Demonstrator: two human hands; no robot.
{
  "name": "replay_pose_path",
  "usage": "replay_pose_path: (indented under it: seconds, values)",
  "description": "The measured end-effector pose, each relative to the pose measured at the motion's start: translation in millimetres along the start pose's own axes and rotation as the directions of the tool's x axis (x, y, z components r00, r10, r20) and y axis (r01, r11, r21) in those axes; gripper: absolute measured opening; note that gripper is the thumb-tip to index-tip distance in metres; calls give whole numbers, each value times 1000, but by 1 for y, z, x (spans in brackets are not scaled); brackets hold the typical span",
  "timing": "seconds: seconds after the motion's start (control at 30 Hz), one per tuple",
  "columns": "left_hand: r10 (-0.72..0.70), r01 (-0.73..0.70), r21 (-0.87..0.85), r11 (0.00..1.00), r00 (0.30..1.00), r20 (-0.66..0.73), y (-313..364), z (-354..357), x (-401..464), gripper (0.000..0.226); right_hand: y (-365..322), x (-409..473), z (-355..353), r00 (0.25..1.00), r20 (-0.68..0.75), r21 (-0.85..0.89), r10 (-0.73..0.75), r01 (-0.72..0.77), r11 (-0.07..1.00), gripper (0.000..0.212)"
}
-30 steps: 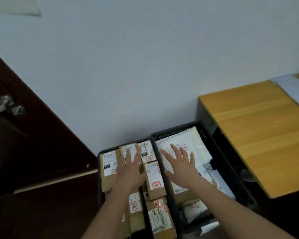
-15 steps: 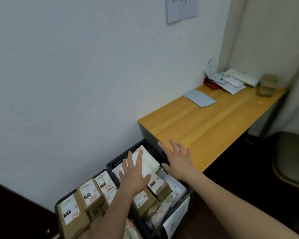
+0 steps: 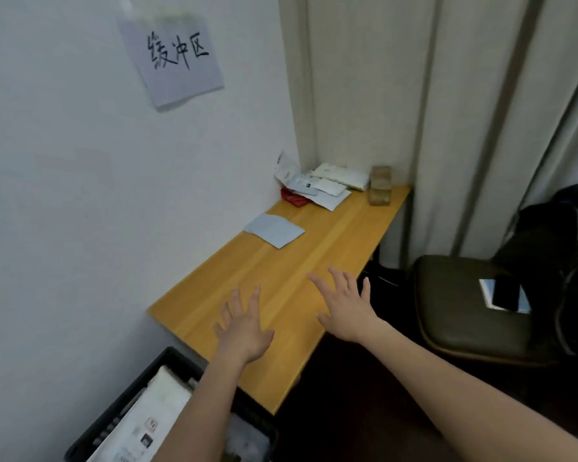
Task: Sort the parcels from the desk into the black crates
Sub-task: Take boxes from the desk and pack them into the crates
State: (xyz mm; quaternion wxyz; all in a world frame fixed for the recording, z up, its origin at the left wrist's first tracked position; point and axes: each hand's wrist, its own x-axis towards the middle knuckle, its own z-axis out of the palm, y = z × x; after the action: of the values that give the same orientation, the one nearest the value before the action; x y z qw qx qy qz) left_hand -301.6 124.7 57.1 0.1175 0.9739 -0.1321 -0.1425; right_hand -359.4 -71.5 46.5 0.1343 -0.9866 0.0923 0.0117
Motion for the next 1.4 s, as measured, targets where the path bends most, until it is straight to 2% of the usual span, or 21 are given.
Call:
replay_pose_path:
  seconds: [0.2,0.43,0.7,0.9,1.0,1.23,1.4]
  values:
    - [95,-96,18,995,994,54,120,11,77,89,134,37,-48,989,-8,1,151,-151,989,82]
    - [156,-162,58,985,983,92,200,15,148,89,212,86,-66,978,-4,42,209,-209,977,85]
    - [158,-173,142,975,981,115,229,4,280,90,256,184,-63,970,37,60,239,-241,969,84]
    - [183,-200,111,974,973,143,265,-7,404,91,301,285,-83,948,74,13,311,-313,950,82]
    - [226,-242,103,965,962,152,287,-14,452,91,320,333,-96,939,37,7,341,-342,940,83]
    - [291,-292,-1,956,950,114,296,-19,533,93,340,425,-92,936,102,6,338,-340,940,83]
    - [241,-234,-139,962,970,40,278,-27,572,103,352,493,-86,925,195,-11,326,-331,944,83]
